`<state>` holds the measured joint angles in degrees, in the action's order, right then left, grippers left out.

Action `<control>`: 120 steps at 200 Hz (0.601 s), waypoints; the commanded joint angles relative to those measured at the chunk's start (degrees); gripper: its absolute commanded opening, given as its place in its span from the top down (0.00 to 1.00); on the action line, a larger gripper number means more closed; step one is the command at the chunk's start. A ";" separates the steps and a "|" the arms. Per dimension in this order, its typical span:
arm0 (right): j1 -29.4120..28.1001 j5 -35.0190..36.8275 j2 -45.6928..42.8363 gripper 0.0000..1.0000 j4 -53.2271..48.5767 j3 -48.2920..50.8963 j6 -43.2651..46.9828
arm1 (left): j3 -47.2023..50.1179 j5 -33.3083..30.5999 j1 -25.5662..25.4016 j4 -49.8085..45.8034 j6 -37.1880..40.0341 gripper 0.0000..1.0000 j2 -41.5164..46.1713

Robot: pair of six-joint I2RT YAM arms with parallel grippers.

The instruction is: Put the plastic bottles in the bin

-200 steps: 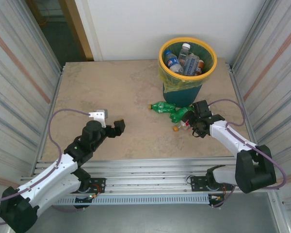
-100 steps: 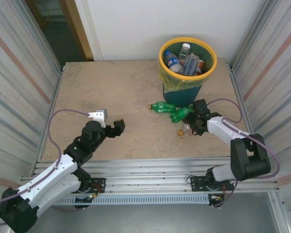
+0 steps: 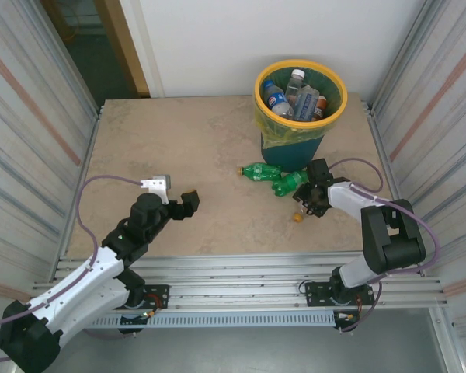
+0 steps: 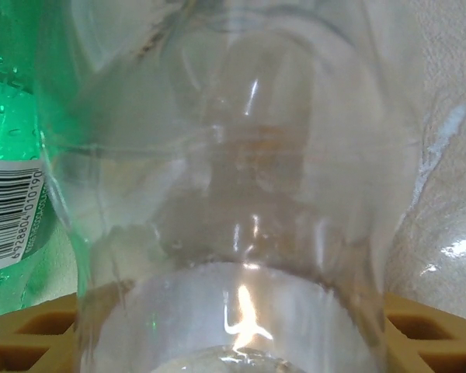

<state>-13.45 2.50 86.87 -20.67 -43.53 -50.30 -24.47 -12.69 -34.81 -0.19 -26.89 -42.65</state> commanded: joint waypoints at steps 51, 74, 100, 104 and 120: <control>1.55 2.98 -5.30 0.54 -6.41 -2.07 3.26 | 0.99 -1.26 0.74 0.13 -0.45 0.01 0.20; 2.10 5.35 -9.77 0.55 -10.05 -3.73 5.89 | 1.43 -1.35 0.83 0.30 -0.63 0.01 0.29; 3.04 8.69 -15.22 0.55 -15.82 -7.50 9.90 | 1.63 -1.29 0.88 0.26 -0.63 0.01 0.39; 3.20 9.23 -16.03 0.55 -16.60 -8.48 10.58 | 1.69 -1.26 0.95 0.27 -0.62 0.01 0.46; 3.84 10.88 -19.27 0.55 -19.15 -11.94 13.69 | 1.95 -1.29 1.01 0.46 -0.70 0.01 0.64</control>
<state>-10.63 8.40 72.64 -33.06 -50.19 -42.87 -23.44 -12.73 -34.44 -0.19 -26.92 -42.63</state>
